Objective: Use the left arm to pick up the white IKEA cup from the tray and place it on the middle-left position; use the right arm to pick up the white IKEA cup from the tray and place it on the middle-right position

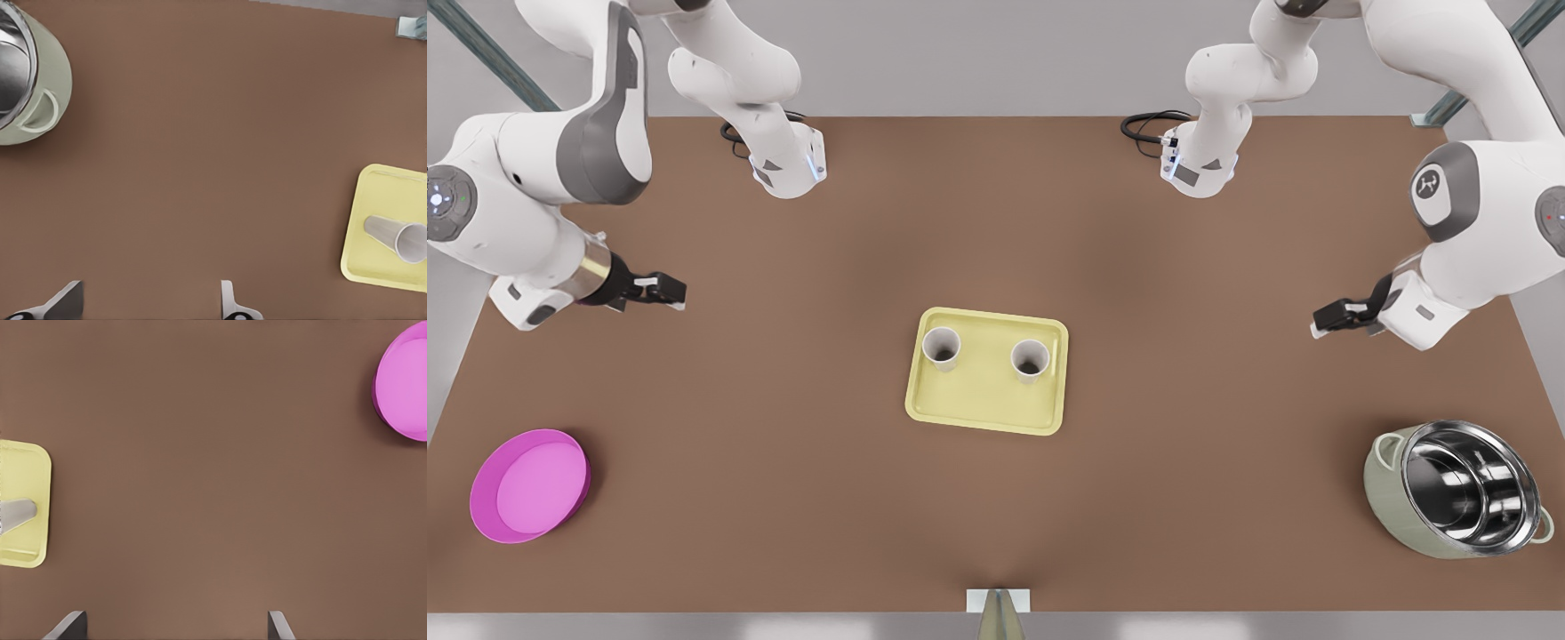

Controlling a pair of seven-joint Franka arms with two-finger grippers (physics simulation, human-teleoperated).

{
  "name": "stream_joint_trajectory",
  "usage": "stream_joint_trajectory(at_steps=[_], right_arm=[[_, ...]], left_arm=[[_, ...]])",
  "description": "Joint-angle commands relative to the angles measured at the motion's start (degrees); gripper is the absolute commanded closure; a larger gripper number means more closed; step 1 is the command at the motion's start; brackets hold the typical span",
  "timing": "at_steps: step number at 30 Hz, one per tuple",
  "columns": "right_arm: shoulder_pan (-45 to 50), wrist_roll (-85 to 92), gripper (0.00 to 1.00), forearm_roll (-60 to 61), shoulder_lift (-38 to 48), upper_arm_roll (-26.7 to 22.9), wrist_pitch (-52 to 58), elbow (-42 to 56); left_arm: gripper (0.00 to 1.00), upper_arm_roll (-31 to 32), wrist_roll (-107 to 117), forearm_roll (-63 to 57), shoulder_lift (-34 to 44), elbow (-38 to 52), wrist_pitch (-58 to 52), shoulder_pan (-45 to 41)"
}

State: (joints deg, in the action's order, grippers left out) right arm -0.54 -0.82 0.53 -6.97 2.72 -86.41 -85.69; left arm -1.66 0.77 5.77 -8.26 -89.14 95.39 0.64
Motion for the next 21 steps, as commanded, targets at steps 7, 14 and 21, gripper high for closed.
stream_joint_trajectory(at_steps=[7, 14, 21], right_arm=[[5.81, 0.11, 0.0, 0.34, -2.88, 0.0, -8.5, -0.18], [18.03, -14.39, 0.0, -0.09, -8.5, 5.19, -29.42, -12.21], [22.25, -14.48, 0.0, -0.09, -16.41, 5.19, -35.58, -12.39]], left_arm=[[0.0, 0.69, -2.0, -0.76, -0.88, -1.04, 3.13, -0.29], [0.0, 1.83, -1.74, -0.85, -4.13, -1.13, 4.89, -1.34], [0.0, 1.92, -1.47, -0.76, -4.57, -0.95, 4.89, -1.95]])
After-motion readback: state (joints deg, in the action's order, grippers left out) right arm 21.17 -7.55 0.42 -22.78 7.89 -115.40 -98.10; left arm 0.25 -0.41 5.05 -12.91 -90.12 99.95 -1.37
